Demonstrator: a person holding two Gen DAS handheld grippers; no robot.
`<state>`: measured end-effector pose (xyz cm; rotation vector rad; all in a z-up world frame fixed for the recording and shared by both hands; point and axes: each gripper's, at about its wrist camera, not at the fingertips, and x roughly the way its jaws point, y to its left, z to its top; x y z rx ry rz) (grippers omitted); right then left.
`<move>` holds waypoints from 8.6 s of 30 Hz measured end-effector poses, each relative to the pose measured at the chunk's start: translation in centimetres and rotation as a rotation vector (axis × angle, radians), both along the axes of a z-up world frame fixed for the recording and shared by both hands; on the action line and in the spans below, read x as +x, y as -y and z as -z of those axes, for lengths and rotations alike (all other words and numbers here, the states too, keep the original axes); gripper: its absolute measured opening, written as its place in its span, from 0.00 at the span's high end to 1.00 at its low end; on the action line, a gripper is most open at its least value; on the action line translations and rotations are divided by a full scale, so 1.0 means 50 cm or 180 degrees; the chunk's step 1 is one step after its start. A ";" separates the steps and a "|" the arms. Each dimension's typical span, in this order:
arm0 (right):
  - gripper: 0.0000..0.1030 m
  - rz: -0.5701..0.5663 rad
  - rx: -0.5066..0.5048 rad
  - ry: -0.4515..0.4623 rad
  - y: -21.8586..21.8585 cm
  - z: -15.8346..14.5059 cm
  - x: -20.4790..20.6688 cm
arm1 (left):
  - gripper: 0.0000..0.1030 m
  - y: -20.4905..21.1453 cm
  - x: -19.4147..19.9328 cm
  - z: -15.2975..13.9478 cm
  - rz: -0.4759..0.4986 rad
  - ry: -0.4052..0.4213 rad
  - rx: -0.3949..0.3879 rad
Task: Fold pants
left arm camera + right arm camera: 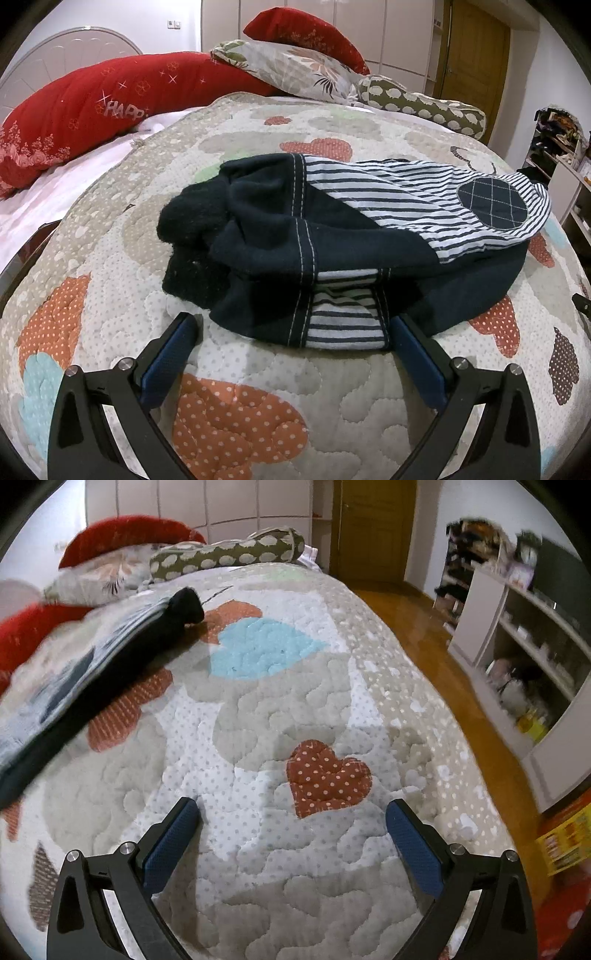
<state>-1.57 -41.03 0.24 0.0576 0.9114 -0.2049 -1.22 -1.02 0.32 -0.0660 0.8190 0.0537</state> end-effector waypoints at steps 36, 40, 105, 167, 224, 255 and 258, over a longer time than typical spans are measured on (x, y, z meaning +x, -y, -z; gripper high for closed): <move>0.01 -0.0002 0.0145 0.0023 0.010 0.003 0.000 | 0.00 -0.064 -0.035 -0.005 0.0039 0.0425 -0.0674; 0.01 -0.0002 0.0145 0.0023 0.010 0.003 0.000 | 0.00 -0.058 -0.045 -0.007 -0.0020 0.0462 -0.0596; 0.92 -0.0323 0.2740 -0.0078 -0.051 -0.034 0.050 | 0.96 -0.035 0.103 -0.067 0.0136 -0.0881 -0.2497; 0.92 -0.0195 0.2481 0.0098 -0.008 -0.030 0.129 | 0.92 -0.079 0.129 -0.062 0.0364 -0.1047 -0.2125; 0.91 -0.0323 0.1912 0.0065 0.033 -0.140 0.234 | 0.53 -0.182 -0.112 -0.109 -0.0112 -0.0378 -0.1713; 0.86 -0.0183 0.1694 0.0019 0.033 -0.062 0.137 | 0.99 -0.155 0.276 -0.091 0.0151 -0.0866 -0.0642; 0.58 -0.0212 0.1937 0.0179 0.058 -0.075 0.094 | 0.86 -0.167 0.213 -0.119 0.0233 -0.0694 -0.0869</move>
